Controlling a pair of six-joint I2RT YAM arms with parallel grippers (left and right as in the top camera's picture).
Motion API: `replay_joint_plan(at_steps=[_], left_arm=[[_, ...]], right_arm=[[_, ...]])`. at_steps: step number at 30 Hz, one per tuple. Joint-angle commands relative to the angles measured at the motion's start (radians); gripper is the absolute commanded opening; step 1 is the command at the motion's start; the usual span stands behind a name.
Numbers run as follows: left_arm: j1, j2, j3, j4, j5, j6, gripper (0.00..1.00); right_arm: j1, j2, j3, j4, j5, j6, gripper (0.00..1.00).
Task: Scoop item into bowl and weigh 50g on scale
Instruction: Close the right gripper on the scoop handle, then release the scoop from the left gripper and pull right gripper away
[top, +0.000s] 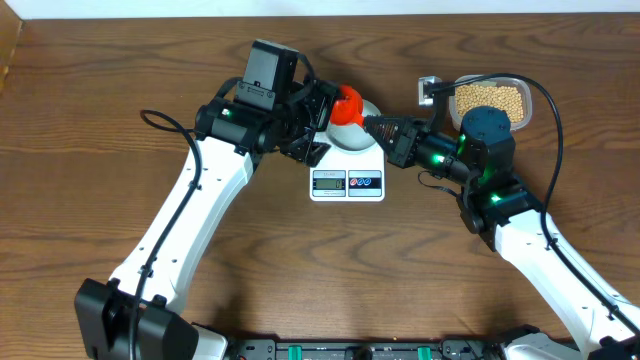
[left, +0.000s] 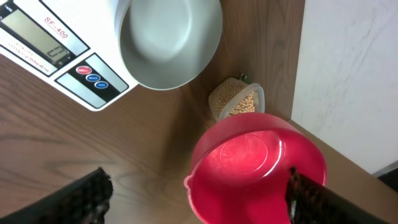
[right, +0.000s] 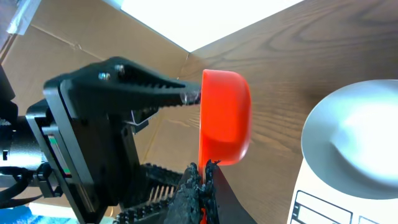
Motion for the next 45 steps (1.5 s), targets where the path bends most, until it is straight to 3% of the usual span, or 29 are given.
replay_joint_plan(at_steps=[1, 19, 31, 45], left_arm=[[-0.003, -0.007, 0.013, 0.004, -0.013, 0.002, 0.92], [0.003, -0.036, 0.013, 0.009, -0.013, 0.086, 0.93], [0.052, -0.120, 0.013, -0.001, -0.013, 0.297, 0.93], [0.053, -0.121, 0.013, -0.035, -0.013, 0.739, 0.93]], right_arm=[[0.007, 0.005, 0.014, 0.000, -0.006, -0.009, 0.01], [-0.027, 0.005, 0.014, -0.001, 0.028, -0.008, 0.01], [-0.140, 0.005, 0.014, -0.002, 0.028, -0.008, 0.01], [-0.290, 0.005, 0.015, -0.053, 0.023, -0.010, 0.01]])
